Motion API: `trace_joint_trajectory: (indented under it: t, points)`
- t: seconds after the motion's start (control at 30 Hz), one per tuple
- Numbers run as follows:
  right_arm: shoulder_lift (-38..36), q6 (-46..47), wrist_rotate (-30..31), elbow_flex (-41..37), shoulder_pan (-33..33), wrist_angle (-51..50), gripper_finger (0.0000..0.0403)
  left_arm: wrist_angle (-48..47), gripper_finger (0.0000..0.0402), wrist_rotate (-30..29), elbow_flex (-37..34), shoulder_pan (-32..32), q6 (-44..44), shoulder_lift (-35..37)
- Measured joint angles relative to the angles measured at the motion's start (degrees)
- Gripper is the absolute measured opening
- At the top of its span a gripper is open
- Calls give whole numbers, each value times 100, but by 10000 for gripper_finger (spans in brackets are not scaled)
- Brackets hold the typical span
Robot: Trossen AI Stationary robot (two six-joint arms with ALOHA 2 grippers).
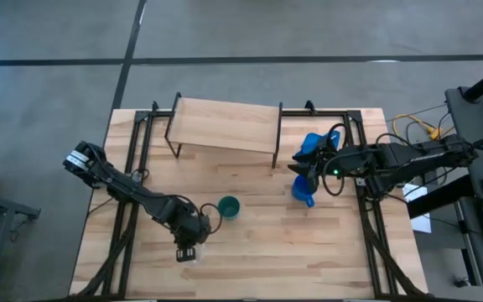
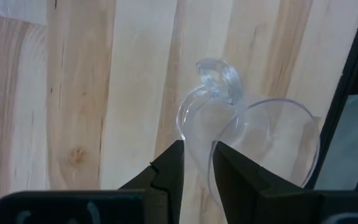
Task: Stack small to large cups/mugs on shelf
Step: Put the transparent cup on the shelf
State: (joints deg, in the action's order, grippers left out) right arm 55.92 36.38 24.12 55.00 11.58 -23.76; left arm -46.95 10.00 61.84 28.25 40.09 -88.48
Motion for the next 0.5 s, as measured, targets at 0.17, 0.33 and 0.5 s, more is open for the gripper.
trace_joint_trajectory:
  t: [0.17,0.33,0.5]
  points:
    - [0,0,0,-2,2,1,192,5,70,-2,-36,0,-2,0]
    - [0,0,0,-2,0,1,192,4,70,-14,-51,0,-6,0]
    - [0,0,0,-4,2,1,192,13,57,-39,-114,0,-18,0]
